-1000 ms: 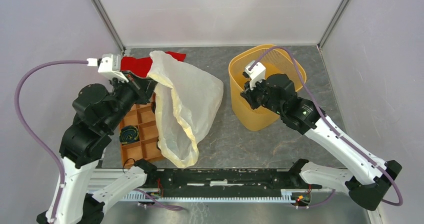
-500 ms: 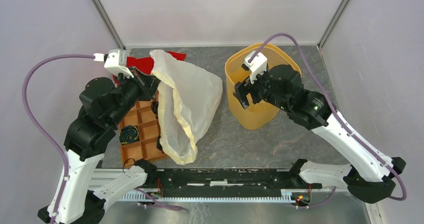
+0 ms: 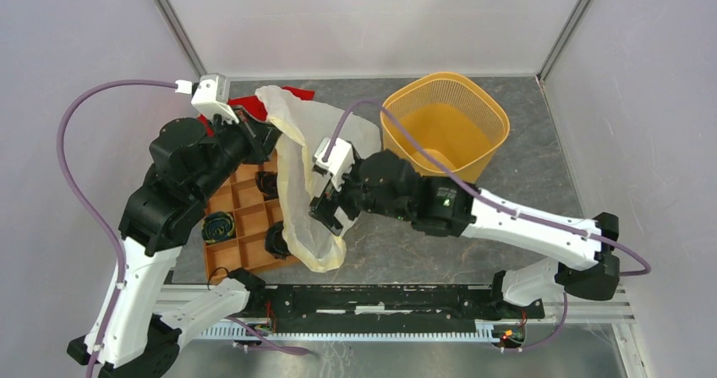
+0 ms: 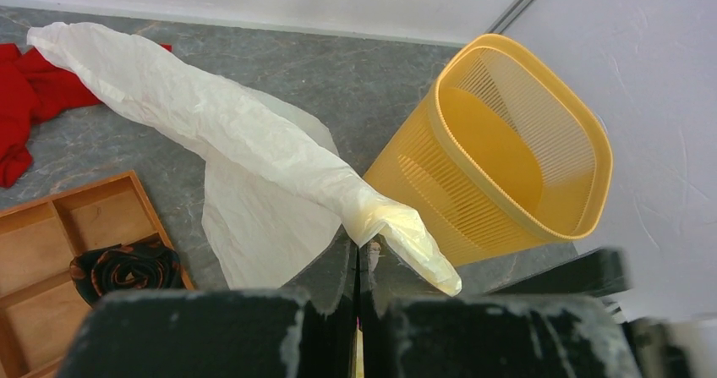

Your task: Put the trash bags into the trash bin

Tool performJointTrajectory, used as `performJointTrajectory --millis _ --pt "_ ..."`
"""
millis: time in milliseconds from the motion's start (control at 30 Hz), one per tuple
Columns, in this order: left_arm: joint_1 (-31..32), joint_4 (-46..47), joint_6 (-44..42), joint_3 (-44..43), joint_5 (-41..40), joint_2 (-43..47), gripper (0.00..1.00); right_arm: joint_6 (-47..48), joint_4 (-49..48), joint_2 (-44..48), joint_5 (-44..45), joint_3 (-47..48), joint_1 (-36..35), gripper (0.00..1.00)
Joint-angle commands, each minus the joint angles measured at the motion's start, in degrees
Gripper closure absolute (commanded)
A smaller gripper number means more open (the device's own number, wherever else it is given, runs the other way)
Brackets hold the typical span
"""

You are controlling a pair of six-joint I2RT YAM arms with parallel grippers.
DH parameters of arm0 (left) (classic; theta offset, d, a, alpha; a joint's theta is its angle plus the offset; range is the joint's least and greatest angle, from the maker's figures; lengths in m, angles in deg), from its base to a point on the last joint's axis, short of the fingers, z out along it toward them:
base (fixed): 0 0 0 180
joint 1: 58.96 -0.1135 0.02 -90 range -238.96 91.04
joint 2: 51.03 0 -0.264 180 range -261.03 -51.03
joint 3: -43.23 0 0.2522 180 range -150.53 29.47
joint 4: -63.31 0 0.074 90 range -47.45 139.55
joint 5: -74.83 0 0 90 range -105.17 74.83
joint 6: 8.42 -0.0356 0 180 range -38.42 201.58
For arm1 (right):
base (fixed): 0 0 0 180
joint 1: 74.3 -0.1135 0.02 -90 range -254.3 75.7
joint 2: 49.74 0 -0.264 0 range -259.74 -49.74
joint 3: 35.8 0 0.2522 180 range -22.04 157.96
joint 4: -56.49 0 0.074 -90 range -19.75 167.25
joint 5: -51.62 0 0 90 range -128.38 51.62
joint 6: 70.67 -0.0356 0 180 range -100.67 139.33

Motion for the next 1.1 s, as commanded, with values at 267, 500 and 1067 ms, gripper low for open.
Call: performJointTrajectory --millis 267,500,1067 --pt "-0.16 1.50 -5.99 -8.43 3.75 -1.42 0.98 -1.79 -26.47 -4.49 27.94 -13.91 -4.66 0.09" --pt "-0.14 0.94 -6.98 -9.36 3.43 -0.46 0.98 1.82 -28.75 -9.37 21.32 -7.68 -4.65 0.48" --pt "-0.16 -4.96 -4.25 -6.30 -3.07 0.52 0.67 -13.80 -29.06 1.43 15.47 -9.74 -2.94 1.00"
